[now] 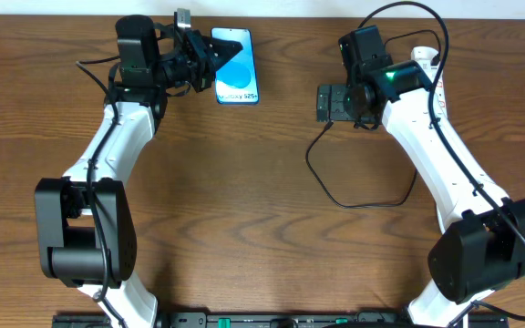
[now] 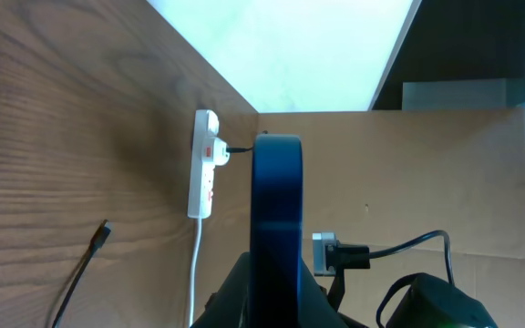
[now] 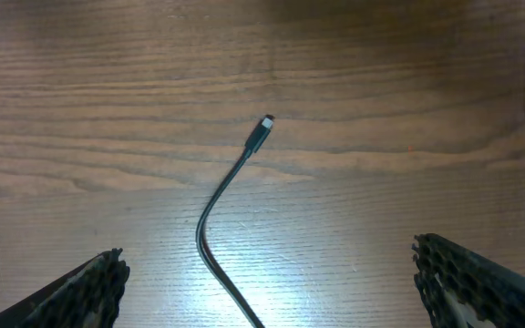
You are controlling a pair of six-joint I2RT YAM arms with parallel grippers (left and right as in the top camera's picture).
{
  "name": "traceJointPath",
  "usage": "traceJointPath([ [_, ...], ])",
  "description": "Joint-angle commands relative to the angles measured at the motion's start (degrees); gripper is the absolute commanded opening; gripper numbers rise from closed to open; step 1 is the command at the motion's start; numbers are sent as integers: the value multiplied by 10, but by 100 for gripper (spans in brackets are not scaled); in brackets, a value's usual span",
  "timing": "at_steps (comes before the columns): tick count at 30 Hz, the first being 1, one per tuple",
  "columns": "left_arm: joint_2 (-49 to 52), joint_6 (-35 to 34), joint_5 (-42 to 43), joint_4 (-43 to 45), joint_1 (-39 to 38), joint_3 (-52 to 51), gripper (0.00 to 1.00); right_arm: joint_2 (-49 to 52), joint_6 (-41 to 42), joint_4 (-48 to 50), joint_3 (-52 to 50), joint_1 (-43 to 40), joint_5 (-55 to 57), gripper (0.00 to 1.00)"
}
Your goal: Plug charger to phone and switch on socket
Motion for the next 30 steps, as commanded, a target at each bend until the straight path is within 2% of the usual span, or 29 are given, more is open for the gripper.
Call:
traceJointPath([
  [1, -7, 6, 16, 4, 2, 7, 7, -14, -2, -2, -2, 12, 8, 99],
  [30, -7, 8, 20, 5, 2, 7, 7, -14, -2, -2, -2, 15, 8, 99],
])
